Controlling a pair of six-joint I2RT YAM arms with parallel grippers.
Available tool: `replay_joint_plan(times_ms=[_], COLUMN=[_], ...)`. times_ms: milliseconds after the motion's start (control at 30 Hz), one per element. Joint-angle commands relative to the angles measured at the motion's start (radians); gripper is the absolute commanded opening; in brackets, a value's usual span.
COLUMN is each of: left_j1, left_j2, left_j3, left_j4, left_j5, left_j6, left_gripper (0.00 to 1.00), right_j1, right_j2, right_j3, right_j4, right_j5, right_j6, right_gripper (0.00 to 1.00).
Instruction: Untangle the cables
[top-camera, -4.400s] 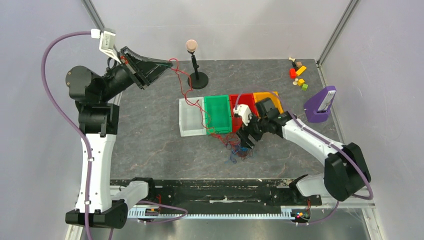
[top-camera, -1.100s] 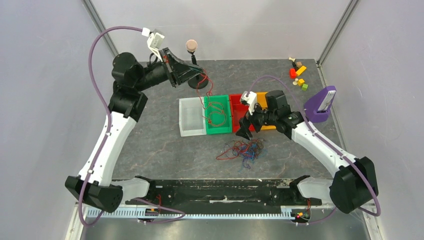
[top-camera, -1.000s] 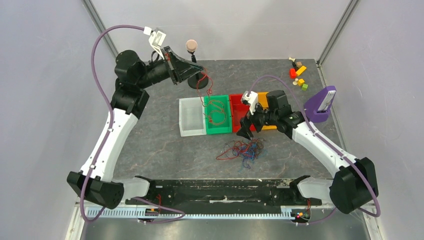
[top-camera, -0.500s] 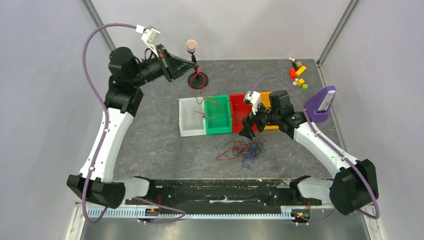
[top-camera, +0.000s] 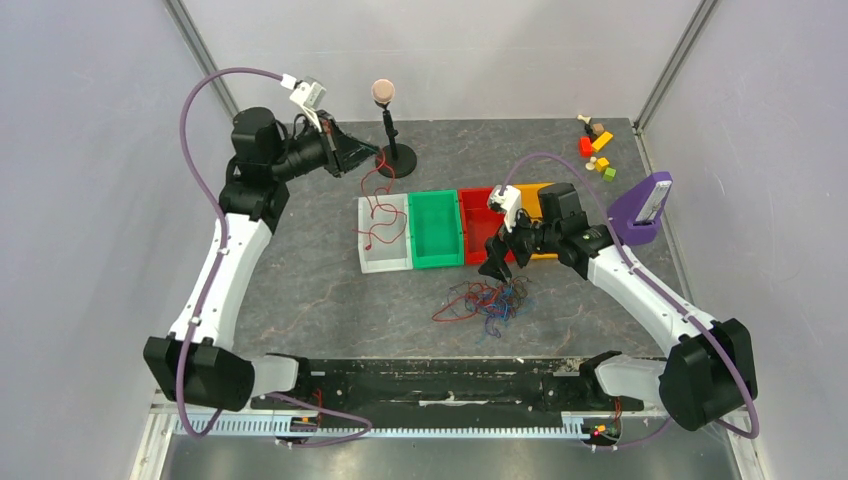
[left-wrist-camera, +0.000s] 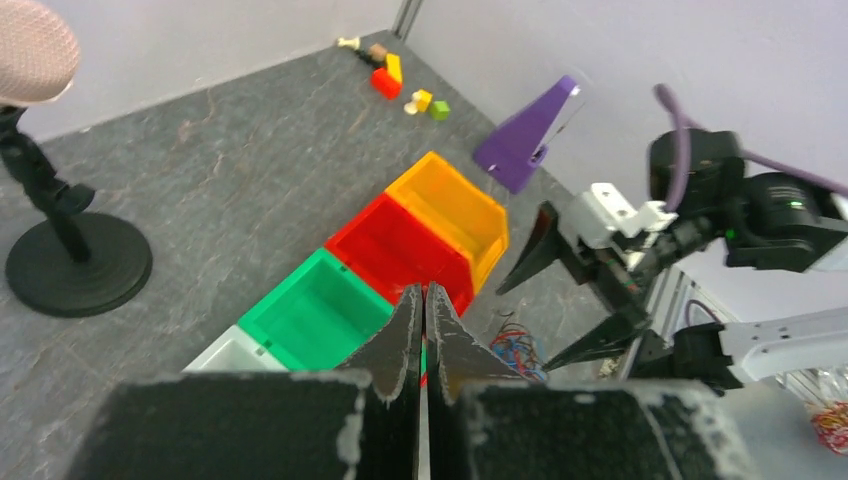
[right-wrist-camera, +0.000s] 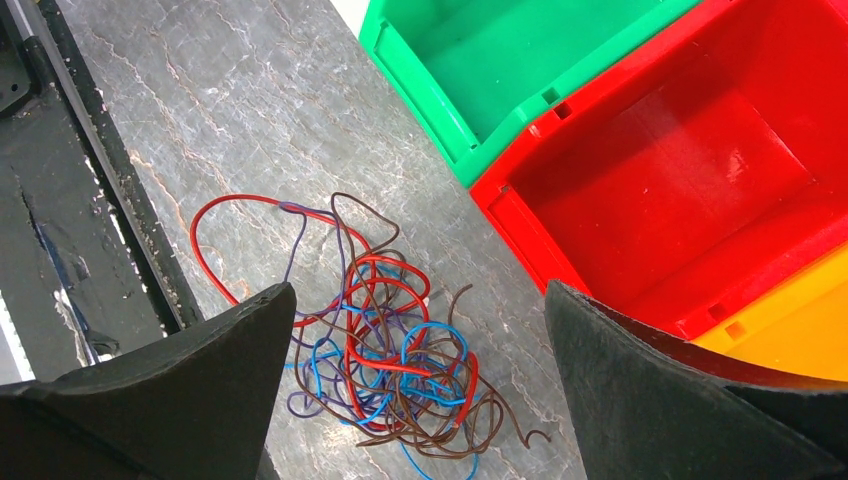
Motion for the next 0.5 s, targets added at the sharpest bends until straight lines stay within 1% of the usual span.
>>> replay_joint_plan(times_ms=[0, 67, 200, 300, 467], left_j1=[0.036, 0.053, 0.05, 0.032, -0.028], left_j2=[0.056, 0.079, 0.072, 0.054, -0.004], left_j3=[-0.013, -0.01, -0.05, -0.12, -0.293], left_j4=[0.059, 0.074, 0.078, 0.05, 0.05], left_j5=[-0.051, -0.125, -0.254, -0.322, -0.398], left_j6=[0.11, 0.109, 0.181, 0.215, 0.226], left_gripper=[0.02, 0.02, 0.02, 0.02, 0.02], right_j1=[-0.004, -0.004, -0.004, -0.004, -0.003], right_j2=[-0.003, 0.0, 0.004, 0.008, 0.016], right_j3=[-0.002, -0.002, -0.005, -0.006, -0.008], right_j4=[0.005, 0.003, 0.004, 0.005, 0.005], right_j5=[-0.015, -0.014, -0.014, -0.015, -0.017], right_j6=[-0.01, -0.011, -0.01, -0.01, -0.01], right_gripper=[0.98, 0.98, 0.98, 0.98, 0.98])
